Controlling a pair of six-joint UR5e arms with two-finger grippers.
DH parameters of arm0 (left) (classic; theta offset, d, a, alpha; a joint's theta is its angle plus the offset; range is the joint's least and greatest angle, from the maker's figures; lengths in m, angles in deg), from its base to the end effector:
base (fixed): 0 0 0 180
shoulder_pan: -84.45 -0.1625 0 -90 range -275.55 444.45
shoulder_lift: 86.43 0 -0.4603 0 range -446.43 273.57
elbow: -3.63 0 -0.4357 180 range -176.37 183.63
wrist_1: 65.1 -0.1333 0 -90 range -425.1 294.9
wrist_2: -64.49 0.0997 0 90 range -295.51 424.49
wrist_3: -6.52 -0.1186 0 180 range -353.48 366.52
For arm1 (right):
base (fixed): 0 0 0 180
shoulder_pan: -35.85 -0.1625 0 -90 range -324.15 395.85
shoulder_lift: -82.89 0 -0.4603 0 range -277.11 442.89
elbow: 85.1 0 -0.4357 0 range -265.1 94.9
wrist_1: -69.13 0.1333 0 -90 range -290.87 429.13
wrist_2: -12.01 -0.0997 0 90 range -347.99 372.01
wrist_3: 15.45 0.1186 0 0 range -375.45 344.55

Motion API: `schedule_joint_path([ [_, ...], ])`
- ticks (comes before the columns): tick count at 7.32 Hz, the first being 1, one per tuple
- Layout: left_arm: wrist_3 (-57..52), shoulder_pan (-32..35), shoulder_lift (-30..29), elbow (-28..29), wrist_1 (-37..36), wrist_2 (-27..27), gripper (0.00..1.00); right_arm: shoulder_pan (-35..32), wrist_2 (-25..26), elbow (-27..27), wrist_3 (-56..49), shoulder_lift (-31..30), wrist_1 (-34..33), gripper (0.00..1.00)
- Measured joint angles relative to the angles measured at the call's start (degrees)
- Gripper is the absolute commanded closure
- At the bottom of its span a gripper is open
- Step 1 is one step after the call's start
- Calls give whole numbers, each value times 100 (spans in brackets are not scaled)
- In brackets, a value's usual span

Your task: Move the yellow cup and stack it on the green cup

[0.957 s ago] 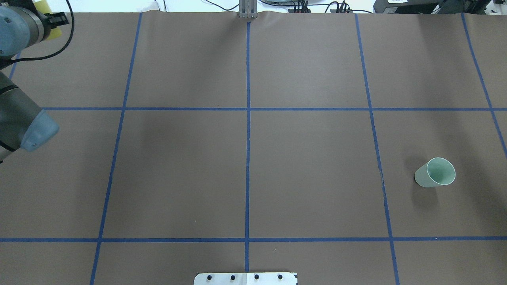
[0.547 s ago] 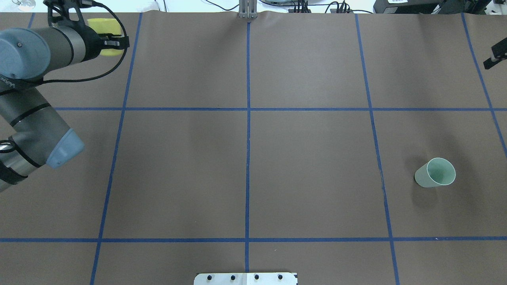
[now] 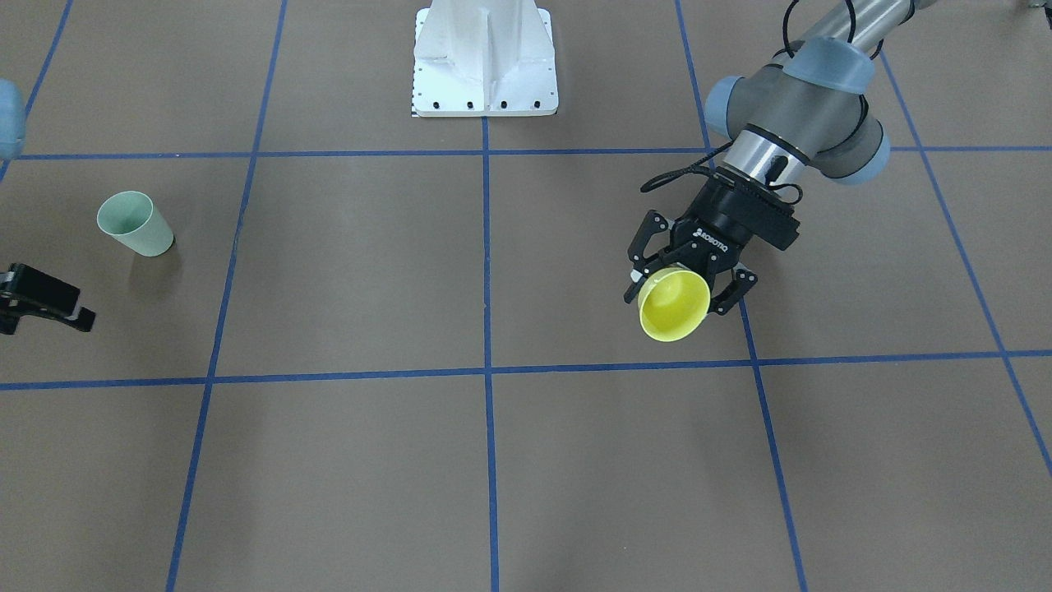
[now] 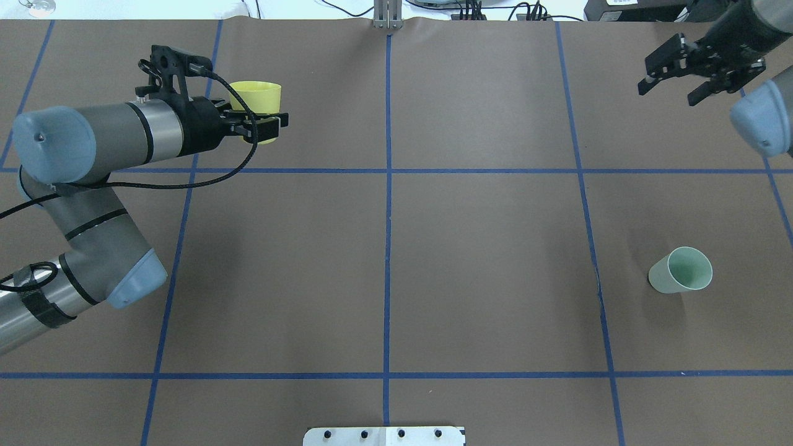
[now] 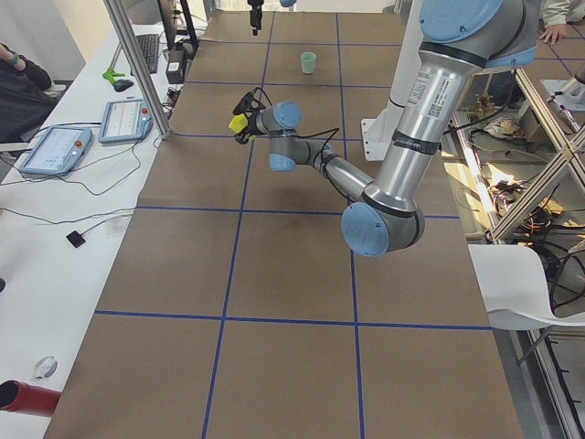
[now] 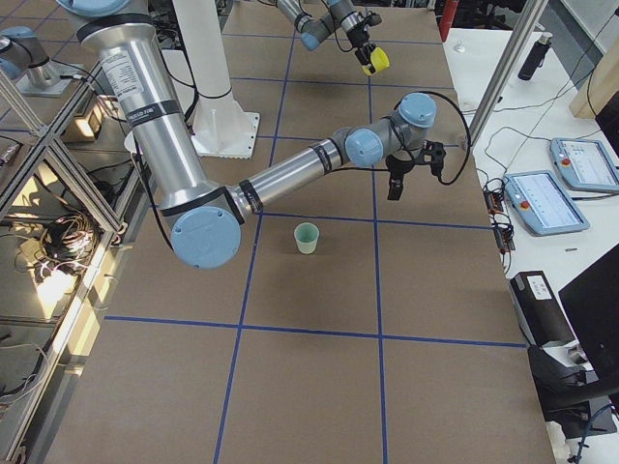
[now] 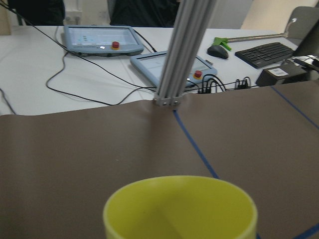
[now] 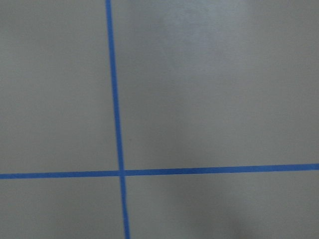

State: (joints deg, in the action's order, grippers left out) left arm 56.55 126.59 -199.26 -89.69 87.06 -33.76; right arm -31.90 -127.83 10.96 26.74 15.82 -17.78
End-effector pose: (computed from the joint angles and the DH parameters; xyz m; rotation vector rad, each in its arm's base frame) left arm 0.4336 -0.5491 0.2985 0.9239 1.2347 0.0809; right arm -0.2201 -0.6507 0.3871 -0.0082 -0.9929 0.0756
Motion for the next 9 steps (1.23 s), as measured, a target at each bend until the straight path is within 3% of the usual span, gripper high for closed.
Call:
schedule_joint_path([
  [3, -140, -375, -251, 4, 232, -422, 100, 1137, -140, -60, 1676, 688, 734, 0],
  [6, -191, -1317, -635, 91, 232, 13, 100, 1662, -300, -179, 2453, 1481, 826, 1],
  [9, -358, -1589, -783, 175, 239, 148, 100, 1828, -398, -241, 2622, 1672, 887, 2],
])
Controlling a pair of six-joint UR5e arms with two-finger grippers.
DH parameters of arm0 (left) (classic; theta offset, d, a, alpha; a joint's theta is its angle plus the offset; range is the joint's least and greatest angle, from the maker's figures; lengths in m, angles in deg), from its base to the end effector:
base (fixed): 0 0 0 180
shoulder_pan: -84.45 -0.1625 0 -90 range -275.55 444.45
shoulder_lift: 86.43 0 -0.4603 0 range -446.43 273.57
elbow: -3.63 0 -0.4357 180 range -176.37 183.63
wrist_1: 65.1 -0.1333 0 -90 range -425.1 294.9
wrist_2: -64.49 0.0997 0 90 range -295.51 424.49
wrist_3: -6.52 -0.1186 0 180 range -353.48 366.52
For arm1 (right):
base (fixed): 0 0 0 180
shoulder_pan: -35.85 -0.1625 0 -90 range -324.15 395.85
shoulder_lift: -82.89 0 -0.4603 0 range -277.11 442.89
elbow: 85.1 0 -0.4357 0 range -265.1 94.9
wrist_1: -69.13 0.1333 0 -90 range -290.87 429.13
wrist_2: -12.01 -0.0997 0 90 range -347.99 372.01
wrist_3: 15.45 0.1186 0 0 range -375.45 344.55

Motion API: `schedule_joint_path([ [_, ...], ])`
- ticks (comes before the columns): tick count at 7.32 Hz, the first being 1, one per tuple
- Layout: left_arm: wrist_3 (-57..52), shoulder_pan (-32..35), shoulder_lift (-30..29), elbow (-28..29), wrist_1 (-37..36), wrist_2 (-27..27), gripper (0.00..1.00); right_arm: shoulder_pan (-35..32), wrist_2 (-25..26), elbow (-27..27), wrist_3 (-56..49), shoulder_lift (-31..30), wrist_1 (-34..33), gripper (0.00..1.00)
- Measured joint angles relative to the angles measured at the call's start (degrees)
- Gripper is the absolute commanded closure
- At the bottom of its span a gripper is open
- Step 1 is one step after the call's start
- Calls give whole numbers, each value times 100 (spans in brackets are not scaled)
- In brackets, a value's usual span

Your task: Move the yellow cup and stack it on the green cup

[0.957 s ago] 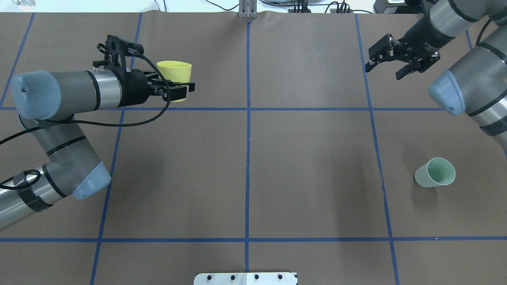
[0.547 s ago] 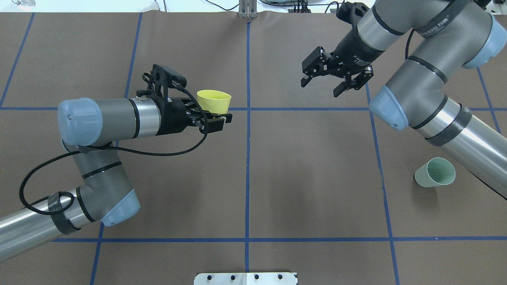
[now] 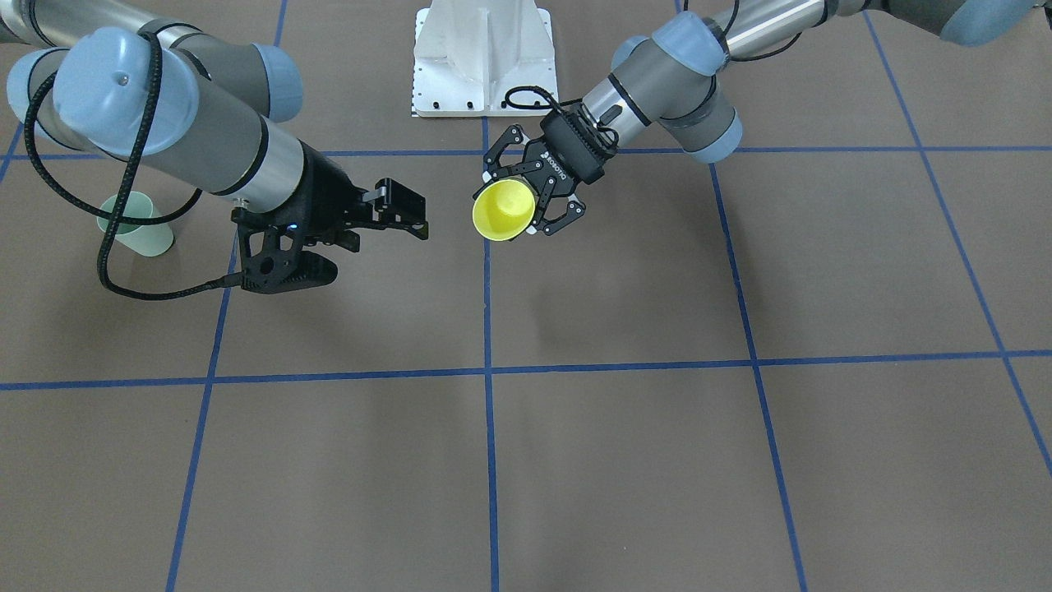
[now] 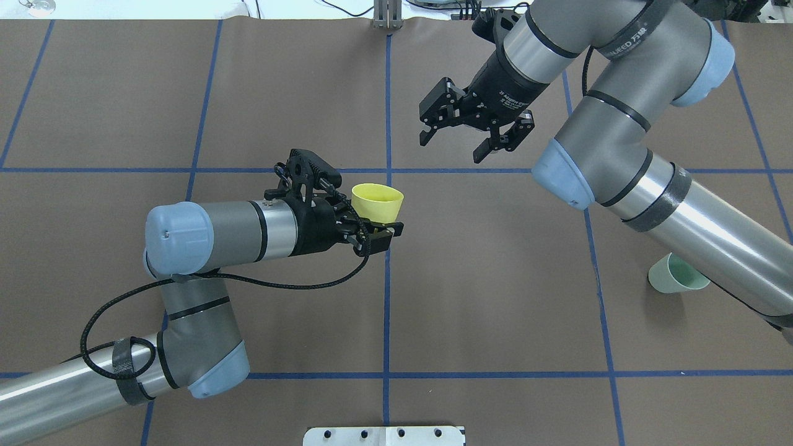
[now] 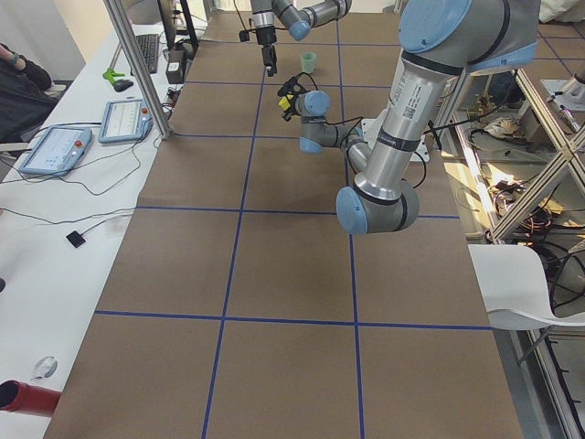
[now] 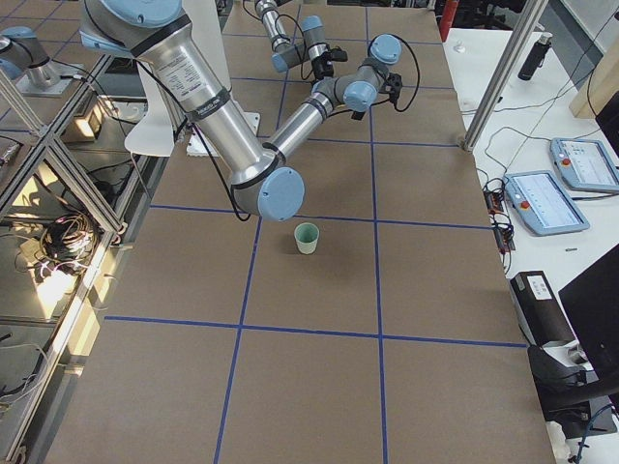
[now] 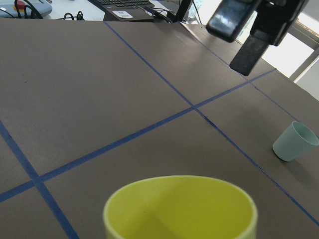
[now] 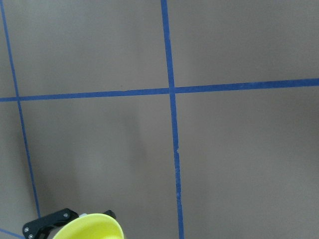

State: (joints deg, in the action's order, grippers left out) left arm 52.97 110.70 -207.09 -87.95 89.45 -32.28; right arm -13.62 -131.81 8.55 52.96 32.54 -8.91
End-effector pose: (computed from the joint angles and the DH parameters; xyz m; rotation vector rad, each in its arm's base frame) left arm 0.5826 -0.4203 0.2131 0.8977 1.4425 0.3258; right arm -0.4427 -0.5756 0.1761 -0.1833 -1.2140 -0.0285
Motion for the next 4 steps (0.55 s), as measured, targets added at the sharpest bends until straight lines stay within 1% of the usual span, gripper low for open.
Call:
schedule_joint_path([
  [2, -28, -19, -79, 3, 2, 16, 100, 152, -6, -74, 12, 38, -7, 4],
  [4, -31, -23, -278, 72, -24, 18, 100, 302, -12, -162, 14, 64, -9, 6],
])
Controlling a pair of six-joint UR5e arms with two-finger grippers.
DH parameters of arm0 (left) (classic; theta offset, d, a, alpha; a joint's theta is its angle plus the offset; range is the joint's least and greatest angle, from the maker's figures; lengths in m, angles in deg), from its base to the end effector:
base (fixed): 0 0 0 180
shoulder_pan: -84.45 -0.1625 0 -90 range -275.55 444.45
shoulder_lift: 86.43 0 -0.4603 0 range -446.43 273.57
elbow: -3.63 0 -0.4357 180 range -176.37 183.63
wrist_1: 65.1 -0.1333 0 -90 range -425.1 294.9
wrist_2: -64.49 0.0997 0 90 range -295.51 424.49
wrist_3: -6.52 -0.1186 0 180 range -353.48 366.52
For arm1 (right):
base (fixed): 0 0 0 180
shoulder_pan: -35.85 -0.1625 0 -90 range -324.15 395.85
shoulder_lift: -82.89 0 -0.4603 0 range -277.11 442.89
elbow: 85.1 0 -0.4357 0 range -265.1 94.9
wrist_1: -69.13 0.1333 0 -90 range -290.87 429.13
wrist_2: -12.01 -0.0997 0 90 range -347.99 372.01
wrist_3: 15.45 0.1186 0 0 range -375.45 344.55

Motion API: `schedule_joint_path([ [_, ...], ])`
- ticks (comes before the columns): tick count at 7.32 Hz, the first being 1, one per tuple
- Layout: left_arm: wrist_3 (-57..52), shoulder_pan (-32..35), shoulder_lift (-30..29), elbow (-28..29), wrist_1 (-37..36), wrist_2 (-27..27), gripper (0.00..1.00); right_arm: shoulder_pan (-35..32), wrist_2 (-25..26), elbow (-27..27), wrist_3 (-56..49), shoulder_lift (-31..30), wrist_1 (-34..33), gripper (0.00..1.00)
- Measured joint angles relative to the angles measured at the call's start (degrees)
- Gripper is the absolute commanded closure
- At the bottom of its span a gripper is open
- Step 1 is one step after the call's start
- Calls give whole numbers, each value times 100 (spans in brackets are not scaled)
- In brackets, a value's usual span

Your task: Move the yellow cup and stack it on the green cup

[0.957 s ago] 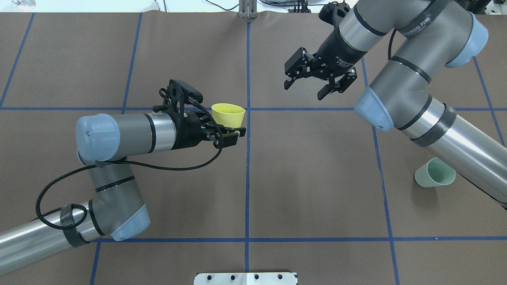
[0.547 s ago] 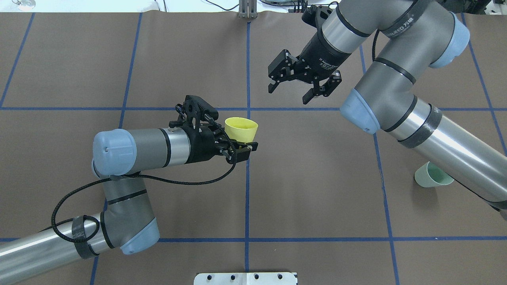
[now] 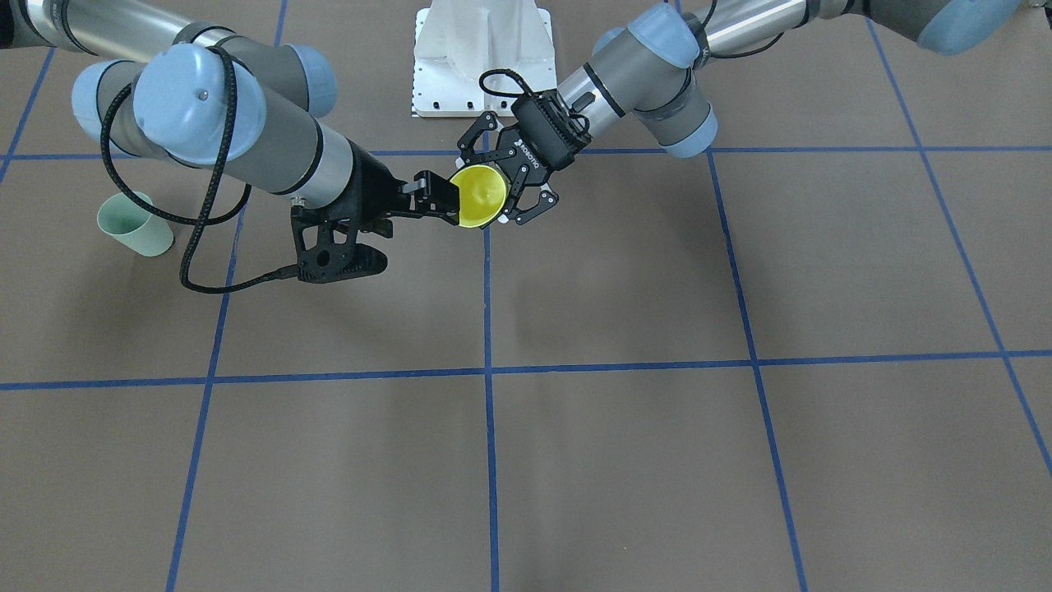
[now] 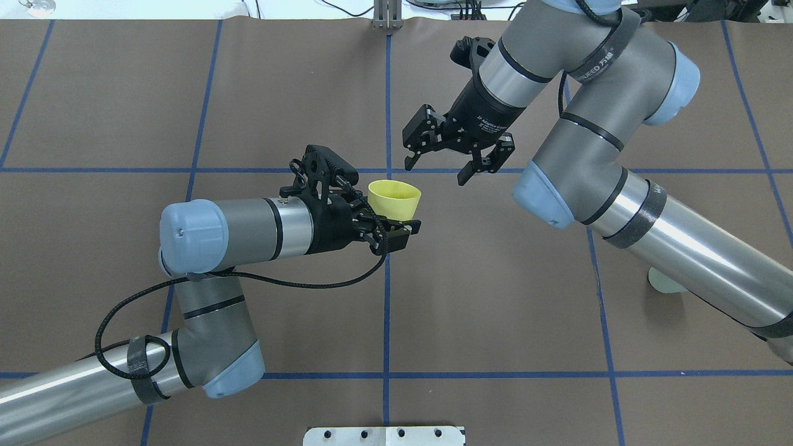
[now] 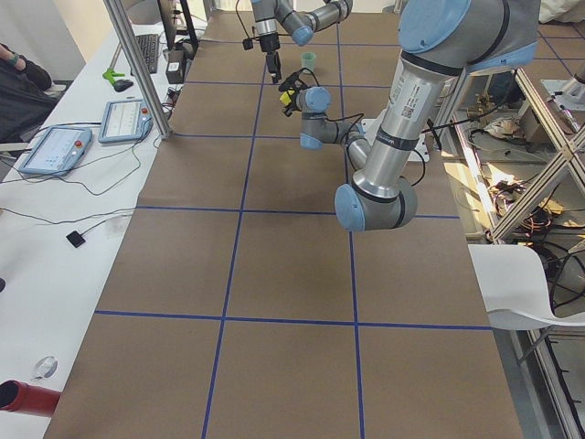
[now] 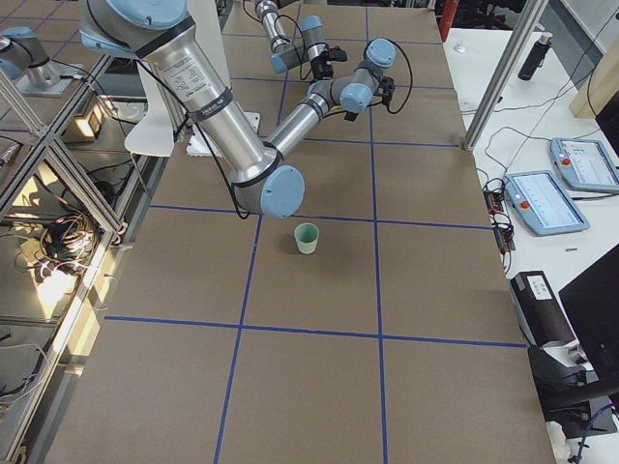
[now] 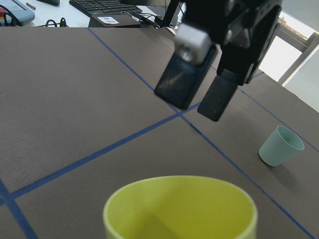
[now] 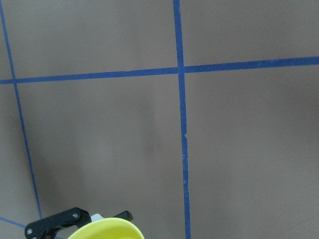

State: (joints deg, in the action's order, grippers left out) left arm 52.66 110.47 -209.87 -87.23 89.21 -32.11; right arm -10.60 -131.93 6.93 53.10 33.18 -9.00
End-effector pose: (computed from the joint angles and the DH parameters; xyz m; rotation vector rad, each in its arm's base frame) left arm 0.5902 -0.4213 0.1849 0.9200 1.4665 0.3291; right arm -0.4791 -0.5583 0.1803 -0.2305 -1.1974 -0.0638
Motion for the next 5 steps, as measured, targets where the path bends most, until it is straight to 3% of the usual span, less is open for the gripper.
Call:
schedule_joint_path([
  [1, 0, 0, -73, 51, -9, 2, 100, 37, -4, -23, 0, 3, 0, 11],
  [5, 0, -1, -138, 132, 6, 1, 100, 87, -125, -36, 6, -26, 11, 45],
])
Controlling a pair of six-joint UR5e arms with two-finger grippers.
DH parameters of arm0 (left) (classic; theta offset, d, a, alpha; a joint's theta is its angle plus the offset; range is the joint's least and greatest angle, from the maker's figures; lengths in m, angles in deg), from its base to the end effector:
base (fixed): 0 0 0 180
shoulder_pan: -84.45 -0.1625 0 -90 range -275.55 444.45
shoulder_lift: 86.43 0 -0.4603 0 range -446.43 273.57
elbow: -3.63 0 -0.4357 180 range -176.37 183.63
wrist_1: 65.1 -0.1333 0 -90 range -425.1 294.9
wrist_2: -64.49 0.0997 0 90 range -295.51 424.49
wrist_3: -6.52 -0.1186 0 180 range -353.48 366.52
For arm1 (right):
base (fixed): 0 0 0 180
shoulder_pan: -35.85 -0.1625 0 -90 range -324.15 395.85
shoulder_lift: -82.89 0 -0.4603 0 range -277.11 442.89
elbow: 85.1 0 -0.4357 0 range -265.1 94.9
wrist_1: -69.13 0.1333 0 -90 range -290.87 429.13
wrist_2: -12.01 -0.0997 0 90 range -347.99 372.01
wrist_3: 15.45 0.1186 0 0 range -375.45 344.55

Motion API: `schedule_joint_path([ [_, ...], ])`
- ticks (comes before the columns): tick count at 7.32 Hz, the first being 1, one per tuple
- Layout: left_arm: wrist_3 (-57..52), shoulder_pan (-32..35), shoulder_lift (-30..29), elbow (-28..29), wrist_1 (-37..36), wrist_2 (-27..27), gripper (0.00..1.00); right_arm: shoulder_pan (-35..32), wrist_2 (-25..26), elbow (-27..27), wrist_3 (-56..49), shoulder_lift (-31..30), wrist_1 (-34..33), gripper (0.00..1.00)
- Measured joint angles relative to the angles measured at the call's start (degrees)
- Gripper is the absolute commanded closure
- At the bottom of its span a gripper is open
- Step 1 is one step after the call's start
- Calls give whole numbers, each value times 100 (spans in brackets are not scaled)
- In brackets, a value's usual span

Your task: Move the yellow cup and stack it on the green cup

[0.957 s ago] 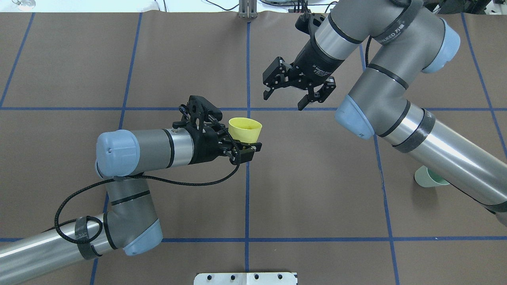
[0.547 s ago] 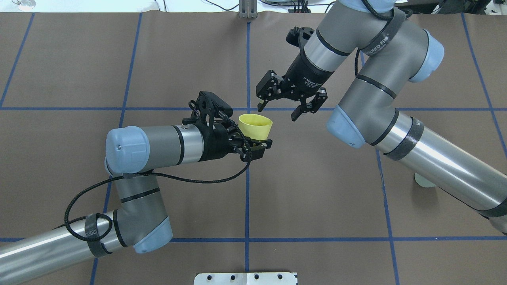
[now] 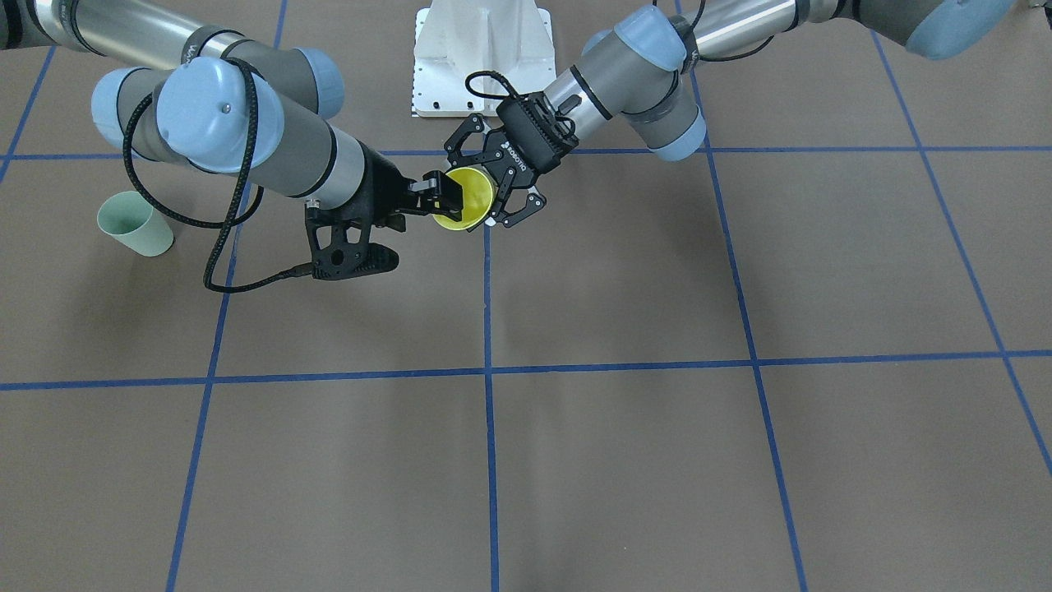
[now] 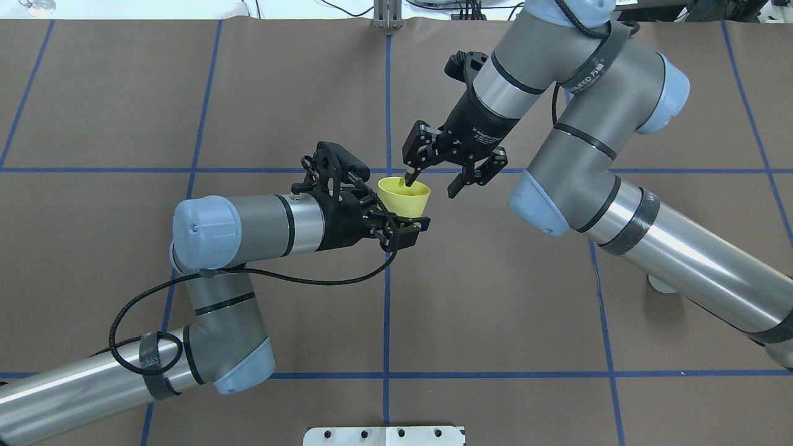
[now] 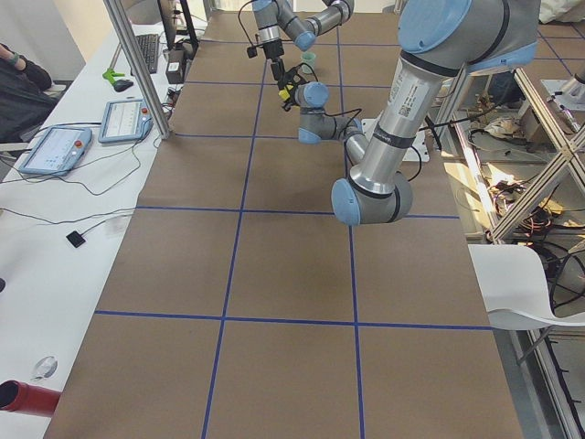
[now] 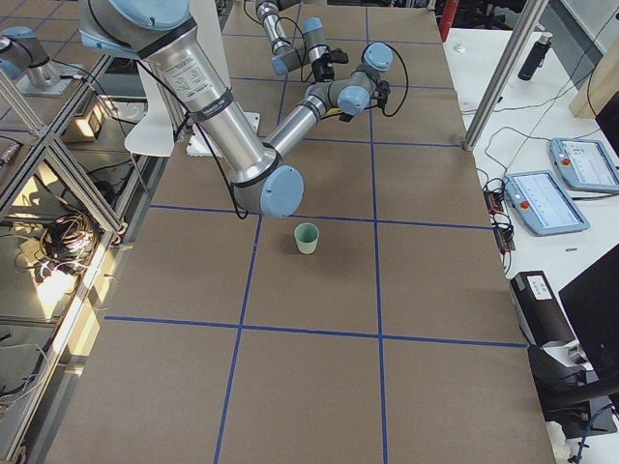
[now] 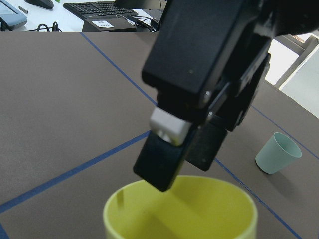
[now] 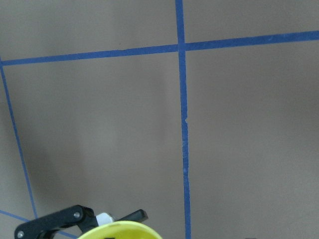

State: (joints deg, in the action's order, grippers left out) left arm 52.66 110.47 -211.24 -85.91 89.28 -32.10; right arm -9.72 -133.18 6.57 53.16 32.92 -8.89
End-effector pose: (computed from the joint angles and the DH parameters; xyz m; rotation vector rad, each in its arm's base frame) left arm 0.5979 -0.4251 0.1782 0.9214 1.4681 0.3288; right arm -0.4889 -0.5500 0.1849 -0.2643 -1.1975 -0.0829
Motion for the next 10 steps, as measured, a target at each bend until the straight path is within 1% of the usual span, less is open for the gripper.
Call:
schedule_joint_path([
  [2, 6, 0, -74, 4, -15, 5, 100, 20, -17, -4, 3, -28, -2, 53],
  [3, 8, 0, -104, 6, -25, 7, 100, 26, -20, -3, 3, -35, -3, 62],
  [4, 8, 1, -114, 6, -28, 7, 100, 32, -24, -1, 5, -37, -3, 68],
  [5, 9, 2, -117, 6, -30, 8, 100, 34, -27, 5, 7, -41, -3, 71],
  [6, 9, 4, -119, 7, -32, 8, 100, 34, -30, 16, 5, -52, -2, 78],
  [7, 11, 5, -121, 7, -31, 8, 100, 30, -36, 32, 5, -66, -1, 90],
  [8, 17, 4, -122, 7, -31, 8, 72, 23, -41, 48, 7, -79, 3, 100],
  [9, 31, 2, -122, 4, -30, 8, 48, 16, -43, 73, 5, -95, 7, 100],
  [10, 53, 1, -125, -3, -33, 6, 10, 9, -51, 116, 0, -134, 11, 100],
])
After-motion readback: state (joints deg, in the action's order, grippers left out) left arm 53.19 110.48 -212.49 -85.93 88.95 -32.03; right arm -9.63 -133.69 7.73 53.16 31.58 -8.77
